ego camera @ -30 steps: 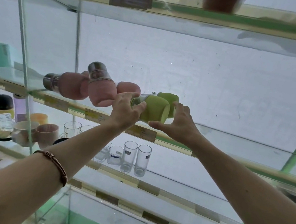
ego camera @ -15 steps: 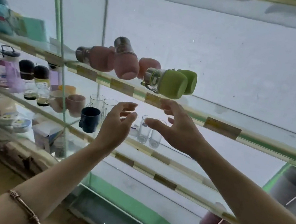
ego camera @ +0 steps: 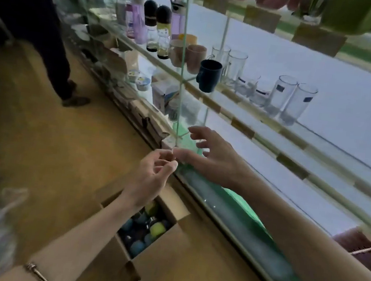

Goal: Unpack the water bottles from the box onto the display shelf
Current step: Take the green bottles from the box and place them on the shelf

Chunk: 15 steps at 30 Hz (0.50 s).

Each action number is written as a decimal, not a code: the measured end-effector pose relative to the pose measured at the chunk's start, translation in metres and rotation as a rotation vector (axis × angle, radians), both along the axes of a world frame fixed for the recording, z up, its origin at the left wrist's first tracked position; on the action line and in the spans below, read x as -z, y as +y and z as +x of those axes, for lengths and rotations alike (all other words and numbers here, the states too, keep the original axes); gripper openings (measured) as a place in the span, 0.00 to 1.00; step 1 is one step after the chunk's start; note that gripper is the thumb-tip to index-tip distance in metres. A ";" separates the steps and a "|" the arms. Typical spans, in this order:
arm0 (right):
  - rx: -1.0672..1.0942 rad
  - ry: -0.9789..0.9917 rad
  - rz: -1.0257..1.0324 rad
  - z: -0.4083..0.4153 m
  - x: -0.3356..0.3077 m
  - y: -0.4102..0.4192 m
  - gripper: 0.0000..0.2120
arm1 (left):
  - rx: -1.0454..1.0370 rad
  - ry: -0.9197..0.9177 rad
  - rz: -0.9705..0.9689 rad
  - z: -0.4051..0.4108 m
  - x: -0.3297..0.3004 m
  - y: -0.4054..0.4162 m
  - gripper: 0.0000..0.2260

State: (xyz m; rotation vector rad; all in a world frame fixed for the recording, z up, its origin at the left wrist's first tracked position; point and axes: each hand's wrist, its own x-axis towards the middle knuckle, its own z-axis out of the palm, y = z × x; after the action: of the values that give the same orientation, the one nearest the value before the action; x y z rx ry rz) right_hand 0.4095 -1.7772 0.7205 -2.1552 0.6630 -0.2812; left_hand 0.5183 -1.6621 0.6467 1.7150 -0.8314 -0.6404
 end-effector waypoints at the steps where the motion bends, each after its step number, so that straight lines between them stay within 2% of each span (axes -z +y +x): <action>1: -0.015 0.004 0.017 0.007 0.006 0.009 0.32 | -0.029 -0.018 0.021 0.006 0.003 0.012 0.11; 5: -0.092 0.056 0.058 0.040 0.029 0.034 0.31 | -0.084 -0.041 0.075 0.041 0.018 0.043 0.06; 10: -0.132 0.165 0.149 0.096 0.062 0.044 0.33 | -0.117 -0.032 0.189 0.097 0.057 0.068 0.07; 15: -0.079 0.331 0.185 0.162 0.115 0.050 0.34 | -0.112 0.048 0.297 0.164 0.111 0.079 0.08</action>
State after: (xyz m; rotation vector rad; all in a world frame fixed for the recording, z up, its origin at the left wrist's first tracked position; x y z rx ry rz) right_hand 0.5714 -1.7275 0.6055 -2.0594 0.7548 0.1781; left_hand 0.6821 -1.5828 0.5361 1.9894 -0.6238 -0.7535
